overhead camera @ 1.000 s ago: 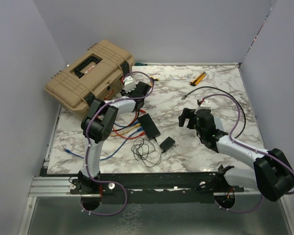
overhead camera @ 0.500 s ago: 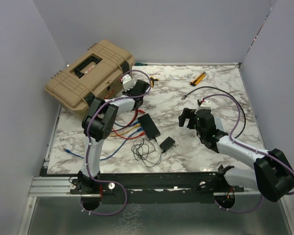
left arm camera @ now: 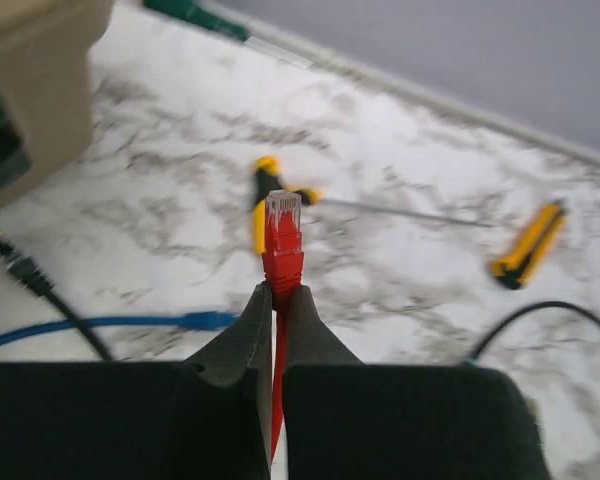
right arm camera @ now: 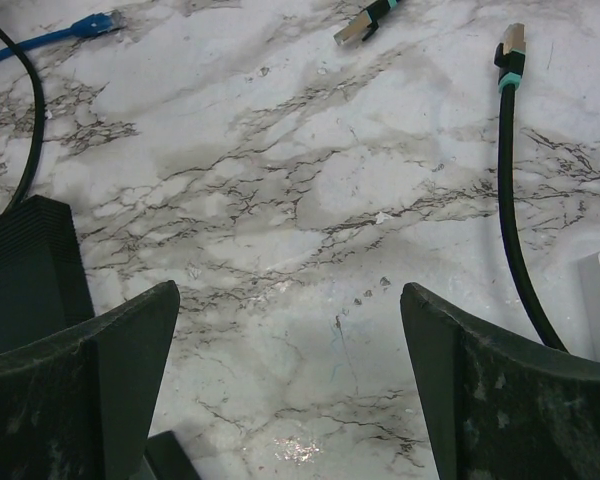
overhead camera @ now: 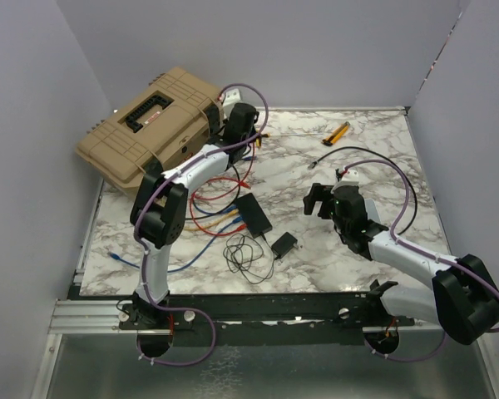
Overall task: Insert the plug into the switch port
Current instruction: Pick up the connector from the center of the board.
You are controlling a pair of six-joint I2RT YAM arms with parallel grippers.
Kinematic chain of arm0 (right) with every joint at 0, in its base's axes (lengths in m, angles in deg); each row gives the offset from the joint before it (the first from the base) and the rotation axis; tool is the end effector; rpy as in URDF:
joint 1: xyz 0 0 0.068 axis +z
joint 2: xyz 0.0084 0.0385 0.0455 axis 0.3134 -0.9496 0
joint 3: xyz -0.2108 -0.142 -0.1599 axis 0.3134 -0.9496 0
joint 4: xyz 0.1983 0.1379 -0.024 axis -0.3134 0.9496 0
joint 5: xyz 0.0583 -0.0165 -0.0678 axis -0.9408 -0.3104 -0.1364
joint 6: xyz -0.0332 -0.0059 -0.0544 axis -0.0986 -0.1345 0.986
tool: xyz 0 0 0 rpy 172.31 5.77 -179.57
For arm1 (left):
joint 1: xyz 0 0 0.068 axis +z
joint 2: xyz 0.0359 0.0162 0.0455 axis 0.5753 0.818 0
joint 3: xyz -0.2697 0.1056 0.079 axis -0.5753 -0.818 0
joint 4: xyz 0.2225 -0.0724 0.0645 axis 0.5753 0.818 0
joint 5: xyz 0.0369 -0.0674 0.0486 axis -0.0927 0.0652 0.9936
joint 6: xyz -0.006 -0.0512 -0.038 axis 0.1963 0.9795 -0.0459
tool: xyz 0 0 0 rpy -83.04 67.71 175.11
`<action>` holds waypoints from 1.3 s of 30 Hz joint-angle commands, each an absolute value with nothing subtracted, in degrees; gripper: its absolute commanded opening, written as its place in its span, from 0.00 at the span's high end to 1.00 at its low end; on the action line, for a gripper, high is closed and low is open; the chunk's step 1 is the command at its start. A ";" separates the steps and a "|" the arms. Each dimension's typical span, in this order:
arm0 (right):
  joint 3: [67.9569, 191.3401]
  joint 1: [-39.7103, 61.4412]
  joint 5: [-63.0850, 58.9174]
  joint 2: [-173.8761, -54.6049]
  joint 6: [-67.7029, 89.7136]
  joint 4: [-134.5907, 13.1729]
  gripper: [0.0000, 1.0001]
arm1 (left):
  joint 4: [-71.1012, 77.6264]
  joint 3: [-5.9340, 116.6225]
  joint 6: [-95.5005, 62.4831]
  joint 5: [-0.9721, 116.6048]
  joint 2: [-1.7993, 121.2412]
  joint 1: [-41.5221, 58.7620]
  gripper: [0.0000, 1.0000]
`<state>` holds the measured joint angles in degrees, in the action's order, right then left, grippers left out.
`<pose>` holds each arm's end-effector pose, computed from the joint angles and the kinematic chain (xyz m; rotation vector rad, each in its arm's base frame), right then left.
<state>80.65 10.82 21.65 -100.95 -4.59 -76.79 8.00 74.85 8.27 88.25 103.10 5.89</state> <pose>0.2059 0.0988 0.2286 0.0613 2.0111 0.2924 0.4388 -0.2241 0.2610 -0.3600 2.0305 -0.3066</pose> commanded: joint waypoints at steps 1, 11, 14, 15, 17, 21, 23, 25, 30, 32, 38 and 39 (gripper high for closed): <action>79.77 10.93 22.34 -99.78 -4.08 -78.32 0.05 | 5.98 80.77 4.34 79.67 96.26 3.75 1.00; 80.38 10.90 31.64 -99.50 -8.84 -73.52 0.05 | 6.11 94.24 3.27 63.60 104.25 -7.40 1.00; 80.11 10.92 36.16 -98.43 -10.97 -71.74 0.05 | 6.57 99.38 3.10 60.35 107.18 -9.60 1.00; 79.84 10.87 37.40 -97.98 -11.59 -71.34 0.05 | 6.66 99.97 2.57 60.19 107.45 -9.95 1.00; 79.47 10.87 38.54 -97.20 -11.98 -71.08 0.05 | 6.66 99.09 1.44 60.82 107.06 -10.17 1.00; 79.81 10.91 38.96 -97.37 -13.27 -69.86 0.04 | 6.62 94.91 -0.94 59.50 105.80 -10.17 1.00; 81.16 10.82 39.53 -98.21 -14.43 -67.57 0.00 | 6.51 91.97 -2.24 59.42 105.02 -10.20 1.00; 83.06 10.53 39.38 -98.91 -15.22 -64.15 0.00 | 6.56 88.88 -4.27 59.57 104.14 -10.19 1.00; 85.98 9.02 38.84 -98.45 -18.80 -55.07 0.00 | 5.60 80.89 -8.83 59.72 101.63 -10.17 1.00; 87.50 7.97 39.28 -98.29 -19.18 -51.46 0.00 | 3.95 77.72 -10.35 59.44 100.63 -10.12 1.00; 92.80 2.04 39.54 -100.43 -20.04 -40.39 0.00 | -0.81 68.88 -15.08 57.65 97.52 -10.14 1.00; 93.58 0.28 38.51 -101.04 -20.01 -38.95 0.00 | -1.44 67.46 -15.70 57.27 96.94 -10.13 1.00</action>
